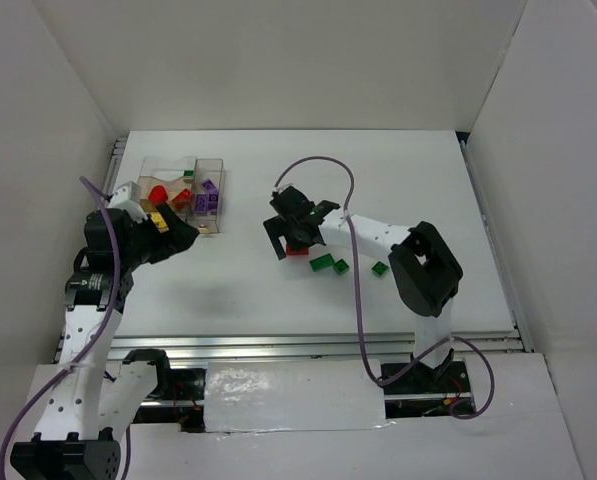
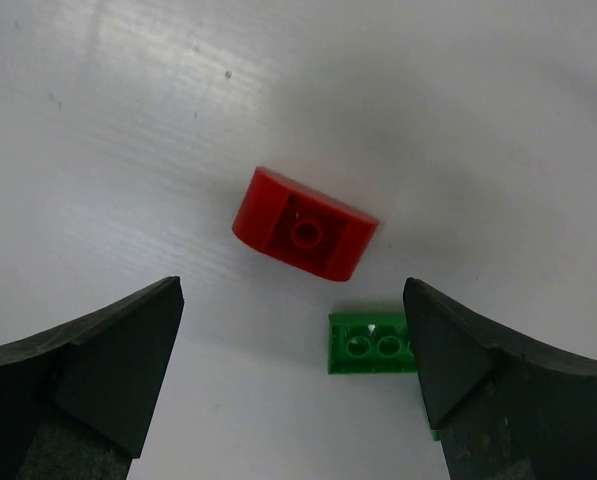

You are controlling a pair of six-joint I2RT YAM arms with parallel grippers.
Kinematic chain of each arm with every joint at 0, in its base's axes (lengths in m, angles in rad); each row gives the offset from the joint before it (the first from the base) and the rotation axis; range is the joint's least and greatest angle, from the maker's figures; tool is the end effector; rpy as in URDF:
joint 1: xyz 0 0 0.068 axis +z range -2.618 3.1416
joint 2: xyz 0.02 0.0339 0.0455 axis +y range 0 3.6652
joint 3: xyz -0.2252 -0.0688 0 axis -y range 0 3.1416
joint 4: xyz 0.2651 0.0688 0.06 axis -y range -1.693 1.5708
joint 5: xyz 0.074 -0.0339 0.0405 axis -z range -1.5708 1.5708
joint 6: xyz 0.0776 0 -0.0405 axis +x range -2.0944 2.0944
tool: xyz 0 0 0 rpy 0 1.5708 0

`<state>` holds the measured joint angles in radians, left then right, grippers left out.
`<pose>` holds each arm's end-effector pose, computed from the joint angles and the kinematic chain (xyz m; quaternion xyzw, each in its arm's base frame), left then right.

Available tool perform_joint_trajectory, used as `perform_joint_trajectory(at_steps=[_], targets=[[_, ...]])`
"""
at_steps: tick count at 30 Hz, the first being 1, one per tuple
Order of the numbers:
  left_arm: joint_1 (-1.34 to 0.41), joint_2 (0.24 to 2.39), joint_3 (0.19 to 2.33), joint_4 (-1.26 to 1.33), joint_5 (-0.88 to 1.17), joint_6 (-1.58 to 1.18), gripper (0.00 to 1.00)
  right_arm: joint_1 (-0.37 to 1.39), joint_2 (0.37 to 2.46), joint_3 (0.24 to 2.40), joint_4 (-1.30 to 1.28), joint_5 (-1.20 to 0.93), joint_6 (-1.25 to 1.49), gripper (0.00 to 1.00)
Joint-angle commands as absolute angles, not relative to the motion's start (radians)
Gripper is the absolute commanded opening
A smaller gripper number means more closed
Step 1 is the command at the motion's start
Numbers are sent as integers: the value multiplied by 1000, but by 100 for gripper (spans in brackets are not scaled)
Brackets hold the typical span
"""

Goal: Sort the legos into containers by color

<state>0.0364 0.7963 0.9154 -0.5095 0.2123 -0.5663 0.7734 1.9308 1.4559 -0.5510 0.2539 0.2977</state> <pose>0.2576 -0.0070 0.3085 -0.1889 0.8064 -0.2299 0.5110 0.3283 0.2933 0.1289 -0.1920 0.9365 0.0313 0.2918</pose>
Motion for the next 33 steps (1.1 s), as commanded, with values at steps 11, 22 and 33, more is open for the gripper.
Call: perform_joint_trajectory(at_steps=[11, 22, 33], targets=[[14, 741, 819, -500, 410, -416, 99, 759, 2054, 1571, -632, 115, -346, 94], [14, 746, 819, -497, 417, -413, 99, 752, 2089, 1577, -578, 55, -388, 40], [15, 753, 819, -491, 419, -419, 100, 742, 1945, 1535, -433, 72, -186, 0]])
